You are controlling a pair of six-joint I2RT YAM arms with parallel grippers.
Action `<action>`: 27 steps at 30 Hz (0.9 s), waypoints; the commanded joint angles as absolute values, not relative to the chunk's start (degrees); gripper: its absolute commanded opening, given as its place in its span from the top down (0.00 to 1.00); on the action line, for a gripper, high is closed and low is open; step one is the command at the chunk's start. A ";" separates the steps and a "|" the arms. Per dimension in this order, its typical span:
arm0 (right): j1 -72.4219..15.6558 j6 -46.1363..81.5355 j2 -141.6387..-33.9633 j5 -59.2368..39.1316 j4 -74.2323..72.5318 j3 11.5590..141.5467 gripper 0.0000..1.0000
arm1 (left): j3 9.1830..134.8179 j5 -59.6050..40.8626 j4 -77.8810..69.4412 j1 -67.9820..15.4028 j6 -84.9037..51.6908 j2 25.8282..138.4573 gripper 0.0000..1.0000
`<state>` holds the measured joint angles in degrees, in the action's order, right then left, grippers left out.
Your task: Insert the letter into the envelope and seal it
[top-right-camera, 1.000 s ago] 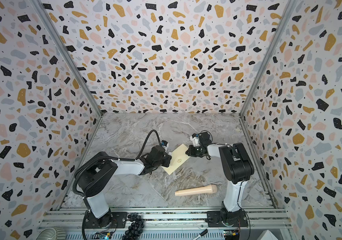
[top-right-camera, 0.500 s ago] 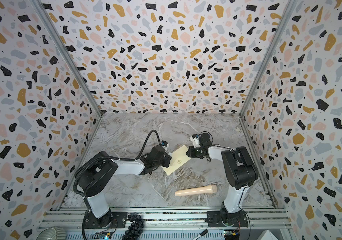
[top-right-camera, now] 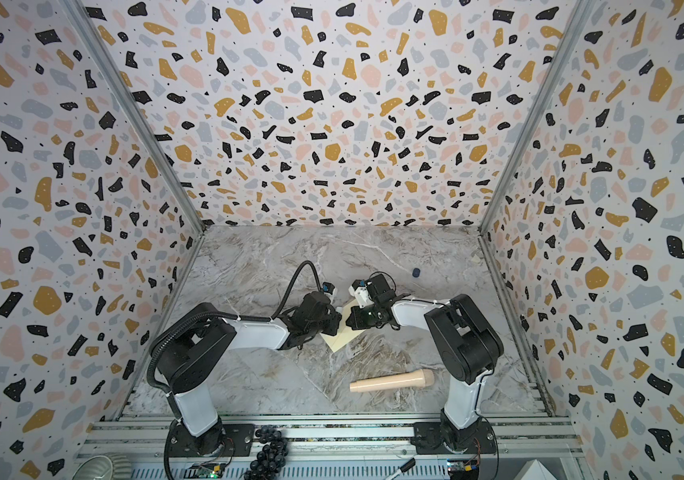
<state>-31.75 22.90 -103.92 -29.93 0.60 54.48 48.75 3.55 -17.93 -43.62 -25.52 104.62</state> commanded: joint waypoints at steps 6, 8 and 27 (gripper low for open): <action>-34.00 23.91 -105.35 -29.45 1.92 55.99 1.00 | 48.43 4.17 -15.28 -43.57 -24.71 105.97 1.00; -34.24 23.83 -105.87 -29.27 1.89 56.02 1.00 | 48.46 4.13 -15.27 -43.55 -24.71 105.87 1.00; -27.42 20.29 -106.59 -25.69 5.32 54.50 1.00 | 48.25 4.37 -15.29 -43.59 -24.52 106.18 1.00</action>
